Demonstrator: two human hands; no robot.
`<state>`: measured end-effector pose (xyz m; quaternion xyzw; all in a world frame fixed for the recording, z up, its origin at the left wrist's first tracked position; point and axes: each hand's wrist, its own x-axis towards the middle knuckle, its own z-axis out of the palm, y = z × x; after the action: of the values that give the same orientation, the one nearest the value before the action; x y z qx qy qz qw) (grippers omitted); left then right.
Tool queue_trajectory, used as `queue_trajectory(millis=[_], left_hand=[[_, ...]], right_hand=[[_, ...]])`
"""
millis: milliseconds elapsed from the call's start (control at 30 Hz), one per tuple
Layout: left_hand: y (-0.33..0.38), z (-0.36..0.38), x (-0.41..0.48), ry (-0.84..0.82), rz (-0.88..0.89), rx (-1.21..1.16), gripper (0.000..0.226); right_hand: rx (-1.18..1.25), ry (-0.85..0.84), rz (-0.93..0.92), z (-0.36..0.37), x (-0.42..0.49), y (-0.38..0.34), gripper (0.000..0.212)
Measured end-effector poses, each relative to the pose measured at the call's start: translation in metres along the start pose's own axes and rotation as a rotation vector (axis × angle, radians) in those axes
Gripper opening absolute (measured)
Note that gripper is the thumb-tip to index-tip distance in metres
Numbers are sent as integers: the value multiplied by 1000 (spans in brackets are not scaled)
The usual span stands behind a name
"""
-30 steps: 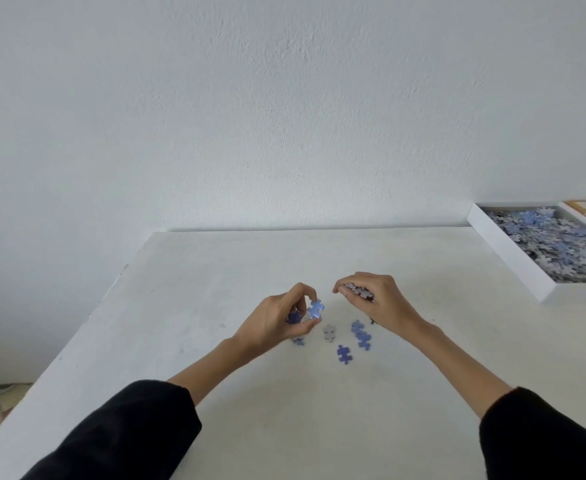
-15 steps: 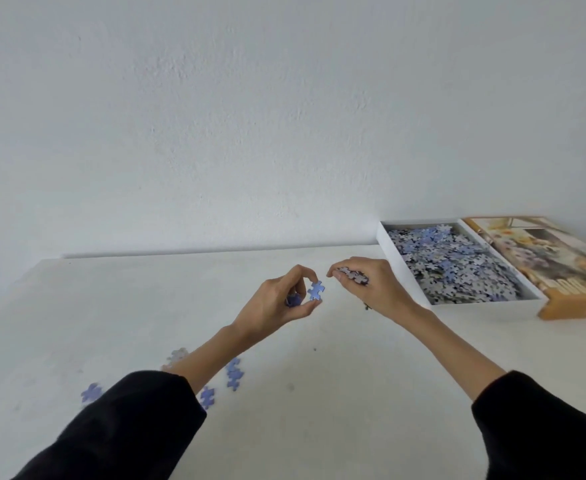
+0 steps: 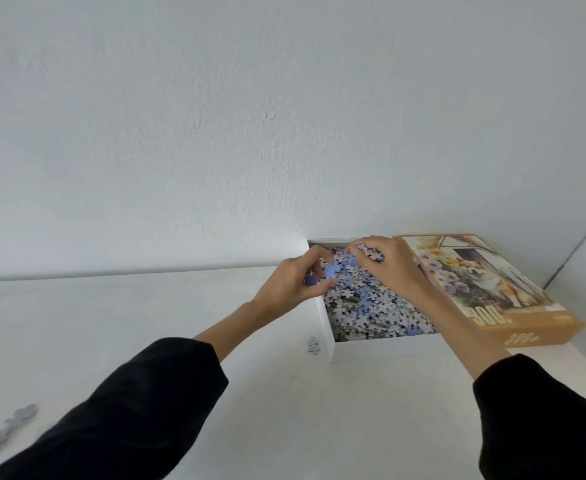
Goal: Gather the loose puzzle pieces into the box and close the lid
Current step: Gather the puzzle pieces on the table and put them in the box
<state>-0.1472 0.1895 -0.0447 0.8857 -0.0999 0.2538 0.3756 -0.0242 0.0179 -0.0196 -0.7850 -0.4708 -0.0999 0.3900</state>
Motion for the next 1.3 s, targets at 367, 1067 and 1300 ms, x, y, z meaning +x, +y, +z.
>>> queue_trajectory(millis=[367,1067,1300], left_hand=[[3,68,66,-163,23,6,28],[-12,71,48,-256,56,221,27],[-9,58,42,-336,73,254,31]], right_hand=[[-99,-37,212,-17,-8,76,15],[-99,-54,217,-7,-19,77,23],[-117,-74,229,-3,-25,70,24]])
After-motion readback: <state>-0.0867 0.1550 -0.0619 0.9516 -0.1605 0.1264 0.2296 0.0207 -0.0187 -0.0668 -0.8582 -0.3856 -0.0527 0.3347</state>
